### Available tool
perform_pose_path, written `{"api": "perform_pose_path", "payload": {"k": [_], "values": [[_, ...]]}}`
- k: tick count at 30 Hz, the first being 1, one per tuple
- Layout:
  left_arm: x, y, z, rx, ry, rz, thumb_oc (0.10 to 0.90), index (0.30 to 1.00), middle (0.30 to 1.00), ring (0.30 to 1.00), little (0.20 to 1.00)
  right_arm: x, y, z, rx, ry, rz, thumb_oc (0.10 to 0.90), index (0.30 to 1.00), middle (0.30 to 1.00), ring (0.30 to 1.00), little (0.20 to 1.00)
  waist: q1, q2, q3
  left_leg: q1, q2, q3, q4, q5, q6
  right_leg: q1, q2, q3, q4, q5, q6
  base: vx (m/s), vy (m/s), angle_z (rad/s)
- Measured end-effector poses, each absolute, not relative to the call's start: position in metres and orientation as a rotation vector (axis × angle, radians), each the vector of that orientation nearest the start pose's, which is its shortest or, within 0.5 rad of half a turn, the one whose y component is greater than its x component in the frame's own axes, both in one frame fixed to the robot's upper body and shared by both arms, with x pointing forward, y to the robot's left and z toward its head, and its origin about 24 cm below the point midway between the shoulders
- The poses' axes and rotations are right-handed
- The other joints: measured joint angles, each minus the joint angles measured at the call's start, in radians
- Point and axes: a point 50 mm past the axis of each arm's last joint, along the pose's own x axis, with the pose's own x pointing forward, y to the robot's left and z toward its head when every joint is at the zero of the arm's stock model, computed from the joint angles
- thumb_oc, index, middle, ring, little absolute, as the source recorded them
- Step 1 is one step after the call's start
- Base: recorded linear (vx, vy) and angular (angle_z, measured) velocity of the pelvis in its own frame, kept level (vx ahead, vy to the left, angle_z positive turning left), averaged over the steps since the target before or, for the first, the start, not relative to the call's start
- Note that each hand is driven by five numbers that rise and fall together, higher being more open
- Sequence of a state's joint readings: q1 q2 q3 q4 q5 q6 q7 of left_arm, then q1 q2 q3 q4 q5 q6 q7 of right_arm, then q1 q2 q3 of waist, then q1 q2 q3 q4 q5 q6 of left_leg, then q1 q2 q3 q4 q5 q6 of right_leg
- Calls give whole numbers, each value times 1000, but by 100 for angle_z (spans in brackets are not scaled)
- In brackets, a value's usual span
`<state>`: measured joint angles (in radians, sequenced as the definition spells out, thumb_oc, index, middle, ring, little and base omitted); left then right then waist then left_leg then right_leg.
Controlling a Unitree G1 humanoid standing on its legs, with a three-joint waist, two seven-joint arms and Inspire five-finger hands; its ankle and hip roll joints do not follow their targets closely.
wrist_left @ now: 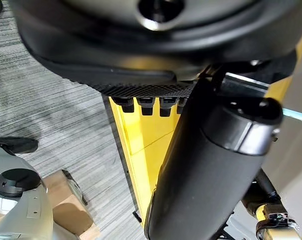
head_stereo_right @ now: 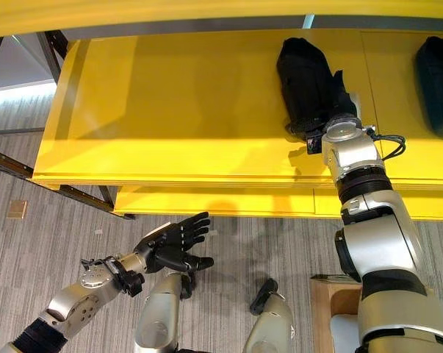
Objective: Move parts from the plastic box to the shelf.
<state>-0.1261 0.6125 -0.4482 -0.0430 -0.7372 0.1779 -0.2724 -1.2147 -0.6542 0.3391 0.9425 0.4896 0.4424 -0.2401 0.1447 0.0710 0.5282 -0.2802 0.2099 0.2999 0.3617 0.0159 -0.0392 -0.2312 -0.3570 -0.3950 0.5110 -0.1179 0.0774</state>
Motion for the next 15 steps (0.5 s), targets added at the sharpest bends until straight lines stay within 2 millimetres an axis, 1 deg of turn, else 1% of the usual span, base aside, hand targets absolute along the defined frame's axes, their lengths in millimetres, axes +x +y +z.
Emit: {"api": "perform_pose_path", "payload": {"k": [5, 8, 15], "values": [[245, 143, 42, -104, 296, -703, 900, 1000, 1000, 1000, 1000, 407, -253, 231, -184, 139, -333, 900, 1000, 1000, 1000, 1000, -7, 0, 0, 6, 3, 3, 0, -2, -3, 4, 2, 4, 0, 0, 0, -19, 0, -1], [246, 143, 41, -91, 308, -703, 900, 1000, 1000, 1000, 1000, 408, -248, 229, -199, 128, -325, 900, 1000, 1000, 1000, 1000, -7, 1, 0, 9, 13, 12, 0, 3, 0, 4, 13, 4, -6, 6, -4, -3, 8, -7], [246, 143, 41, -69, 308, -698, 900, 1000, 1000, 1000, 1000, 409, -242, 219, -264, 91, -369, 900, 1000, 1000, 1000, 1000, -9, 1, -1, 22, 13, 13, -1, 0, -5, 13, 15, 15, -6, 5, -5, 2, 2, -1]]}}
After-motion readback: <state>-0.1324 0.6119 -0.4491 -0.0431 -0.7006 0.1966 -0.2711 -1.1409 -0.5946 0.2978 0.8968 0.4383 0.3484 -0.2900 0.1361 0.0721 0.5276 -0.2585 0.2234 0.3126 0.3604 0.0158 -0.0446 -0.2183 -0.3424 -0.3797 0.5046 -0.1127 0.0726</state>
